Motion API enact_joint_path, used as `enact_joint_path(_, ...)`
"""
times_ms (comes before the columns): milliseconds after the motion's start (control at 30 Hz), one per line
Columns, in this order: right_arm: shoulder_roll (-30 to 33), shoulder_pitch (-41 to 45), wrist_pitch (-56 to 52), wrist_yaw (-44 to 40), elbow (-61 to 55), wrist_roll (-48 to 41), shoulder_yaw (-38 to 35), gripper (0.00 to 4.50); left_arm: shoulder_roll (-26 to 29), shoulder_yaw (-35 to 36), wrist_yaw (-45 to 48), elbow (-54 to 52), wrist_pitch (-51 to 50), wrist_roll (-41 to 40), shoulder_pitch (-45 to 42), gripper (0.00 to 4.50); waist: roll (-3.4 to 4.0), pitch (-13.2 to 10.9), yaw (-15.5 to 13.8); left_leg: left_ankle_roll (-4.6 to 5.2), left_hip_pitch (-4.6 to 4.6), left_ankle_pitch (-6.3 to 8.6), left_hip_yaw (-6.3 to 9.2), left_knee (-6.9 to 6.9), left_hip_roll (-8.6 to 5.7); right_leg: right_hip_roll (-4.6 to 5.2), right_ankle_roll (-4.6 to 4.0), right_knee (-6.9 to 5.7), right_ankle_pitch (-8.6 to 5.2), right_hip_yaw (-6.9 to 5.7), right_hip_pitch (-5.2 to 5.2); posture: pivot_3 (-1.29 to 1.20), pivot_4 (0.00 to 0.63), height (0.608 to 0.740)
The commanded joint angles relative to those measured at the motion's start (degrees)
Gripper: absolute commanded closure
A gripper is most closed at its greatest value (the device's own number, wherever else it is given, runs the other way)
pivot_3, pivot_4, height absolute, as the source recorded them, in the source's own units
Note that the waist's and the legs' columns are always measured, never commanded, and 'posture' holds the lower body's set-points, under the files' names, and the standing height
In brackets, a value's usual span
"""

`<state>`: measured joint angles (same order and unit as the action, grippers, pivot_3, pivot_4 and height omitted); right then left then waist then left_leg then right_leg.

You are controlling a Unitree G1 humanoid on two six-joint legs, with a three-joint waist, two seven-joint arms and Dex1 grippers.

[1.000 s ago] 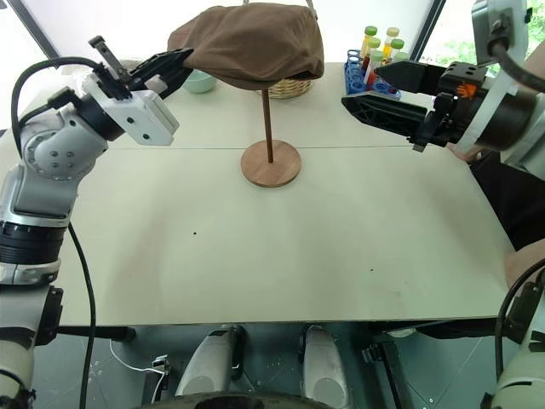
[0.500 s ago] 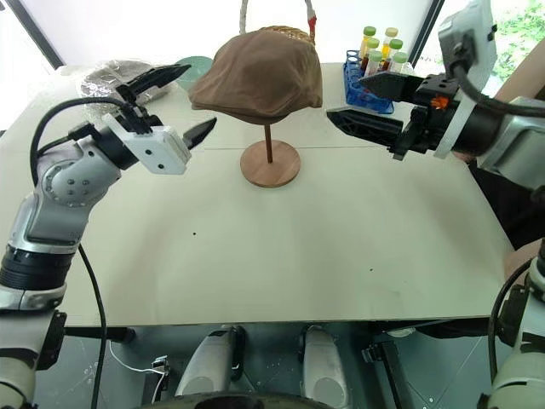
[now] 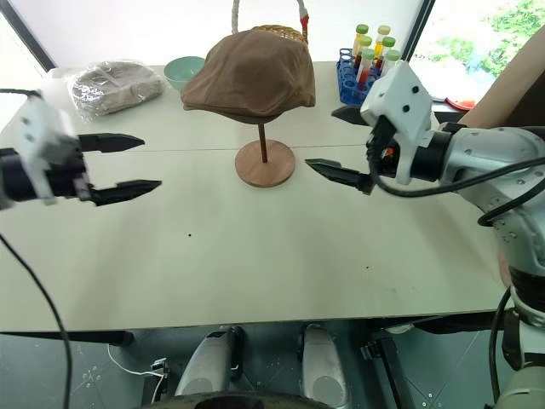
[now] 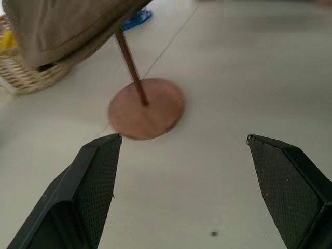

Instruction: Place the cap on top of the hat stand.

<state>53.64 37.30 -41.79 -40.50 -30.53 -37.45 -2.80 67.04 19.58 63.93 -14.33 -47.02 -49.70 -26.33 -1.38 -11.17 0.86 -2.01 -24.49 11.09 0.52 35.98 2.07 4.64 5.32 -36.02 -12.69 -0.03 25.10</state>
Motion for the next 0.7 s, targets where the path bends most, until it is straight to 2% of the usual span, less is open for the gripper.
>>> enact_joint_path(33, -4.14, 1.65, 5.75, 3.45, -4.42, 6.88, 4.05, 0.0, 4.89, 3.6, 5.87, 4.66, -9.6, -9.82, -5.23, 0.46, 0.02, -0.01, 0.13, 0.0, 0.01, 0.0, 0.0, 0.0, 0.0, 0.0, 0.0, -0.01, 0.0, 0.0, 0.0, 0.0, 0.15, 0.74)
enact_joint_path(200, -13.79, 3.14, 9.3, 13.37, -3.99, 19.95, 12.28, 0.0, 6.2, 0.95, 7.61, 8.02, -11.47, -10.08, -10.53, 0.46, 0.03, -0.01, 0.14, 0.0, 0.01, 0.0, 0.0, -0.03, 0.0, -0.01, -0.11, -0.04, 0.05, 0.0, 0.02, 0.0, 0.15, 0.74)
enact_joint_path(300, -16.92, 3.73, 14.99, 17.58, -1.13, 32.03, 18.75, 0.0, 5.88, -0.71, 8.07, 8.84, -11.95, -9.74, -13.28, 0.46, 0.0, 0.0, -0.03, 0.0, -0.01, 0.0, 0.0, -0.01, -0.02, -0.01, -0.2, -0.03, 0.11, 0.0, 0.02, 0.0, 0.15, 0.74)
enact_joint_path(367, -19.32, 4.33, 16.18, 18.92, 1.12, 36.28, 21.43, 0.0, 5.55, -1.89, 8.04, 9.42, -11.93, -9.4, -15.18, 0.46, -0.06, 0.01, -0.01, 0.0, -0.03, 0.0, 0.0, 0.0, -0.03, 0.0, -0.2, -0.03, 0.11, 0.0, 0.04, 0.0, 0.15, 0.74)
enact_joint_path(700, -24.76, 9.43, 32.94, 23.15, 15.2, 57.65, 28.22, 0.0, 3.97, -4.58, 7.51, 11.75, -11.64, -7.05, -20.04, 0.46, -0.06, 0.01, 0.31, 0.01, -0.03, 0.0, 0.0, -0.03, -0.03, -0.02, -0.19, -0.05, 0.1, 0.01, 0.05, 0.0, 0.15, 0.74)
